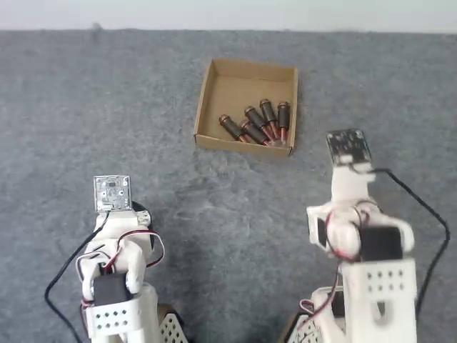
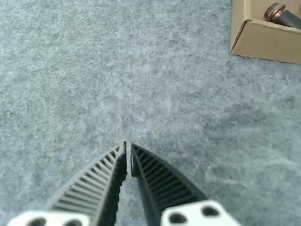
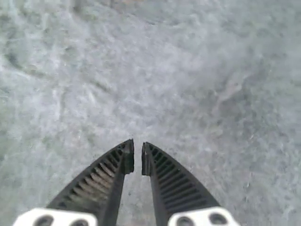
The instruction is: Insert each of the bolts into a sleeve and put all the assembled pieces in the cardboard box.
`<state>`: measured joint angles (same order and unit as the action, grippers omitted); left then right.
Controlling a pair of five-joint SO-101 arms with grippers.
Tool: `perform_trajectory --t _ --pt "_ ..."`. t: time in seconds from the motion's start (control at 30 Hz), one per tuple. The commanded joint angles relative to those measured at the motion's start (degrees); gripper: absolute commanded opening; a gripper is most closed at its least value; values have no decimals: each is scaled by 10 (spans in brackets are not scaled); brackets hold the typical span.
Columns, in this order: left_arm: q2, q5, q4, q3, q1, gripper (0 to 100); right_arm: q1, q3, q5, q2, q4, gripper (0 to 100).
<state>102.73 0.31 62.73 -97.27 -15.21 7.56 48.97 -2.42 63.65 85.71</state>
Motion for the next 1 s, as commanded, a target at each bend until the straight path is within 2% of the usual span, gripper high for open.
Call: perform_trajectory --t 0.0,0.27,0.43,0.63,0.97 --pt "-4 -5 0 7 -5 11 -25 70 -4 92 -51 9" --pt "-4 -5 0 7 -5 11 -29 323 -8 262 -211 10" --pt "-4 -5 0 7 -5 11 -29 411 -9 345 -257 10" --pt "-4 -5 0 7 -5 11 -24 476 -7 396 -254 10" --pt "-3 -5 0 7 -4 12 -24 475 -6 402 -141 10"
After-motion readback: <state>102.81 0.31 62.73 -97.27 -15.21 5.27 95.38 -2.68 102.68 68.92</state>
